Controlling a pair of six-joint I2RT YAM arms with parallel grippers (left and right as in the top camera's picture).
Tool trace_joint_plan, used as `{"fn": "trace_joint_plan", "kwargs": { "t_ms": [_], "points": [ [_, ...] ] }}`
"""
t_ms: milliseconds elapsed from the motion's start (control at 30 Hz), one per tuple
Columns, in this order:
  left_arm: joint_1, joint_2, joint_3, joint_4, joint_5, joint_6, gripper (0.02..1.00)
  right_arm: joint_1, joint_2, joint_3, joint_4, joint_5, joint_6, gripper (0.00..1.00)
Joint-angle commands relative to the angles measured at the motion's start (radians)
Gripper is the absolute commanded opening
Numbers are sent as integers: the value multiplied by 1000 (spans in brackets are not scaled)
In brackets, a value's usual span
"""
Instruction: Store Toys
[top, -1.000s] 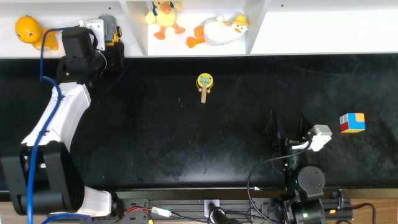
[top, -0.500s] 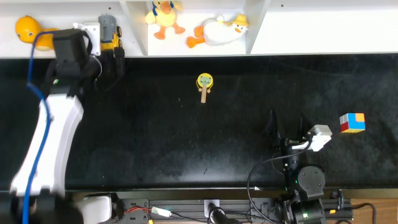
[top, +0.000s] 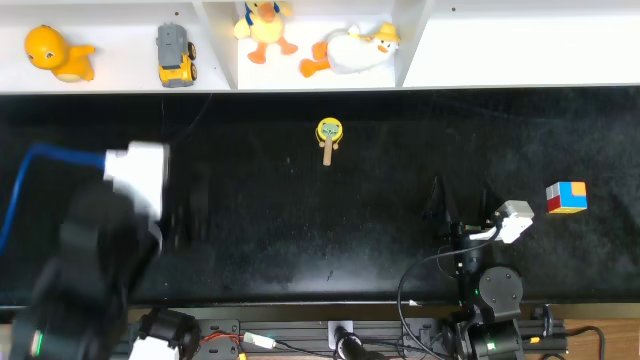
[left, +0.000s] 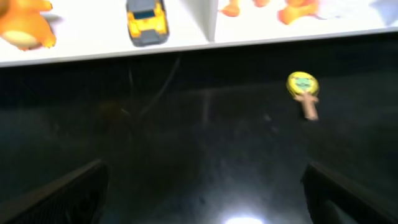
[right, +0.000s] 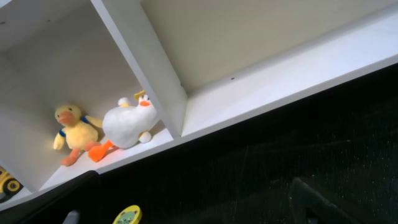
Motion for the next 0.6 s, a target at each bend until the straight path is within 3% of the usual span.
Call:
{"fn": "trace_joint_plan", "kwargs": {
  "t_ms": [33,467,533,600],
  "points": [
    [-55,-167,-98,-27,-79,-102,998,9,-8,-14,5,5,0,998],
    [-55,-211,-122,-198,-86,-103,1000,9,-8,-14,5,5,0,996],
    [-55,-211,-122,-197,-87,-103,965,9,-8,-14,5,5,0,998],
    [-55,-211,-122,-197,-87,-102,1000,9,-8,-14,5,5,0,998]
  ]
}}
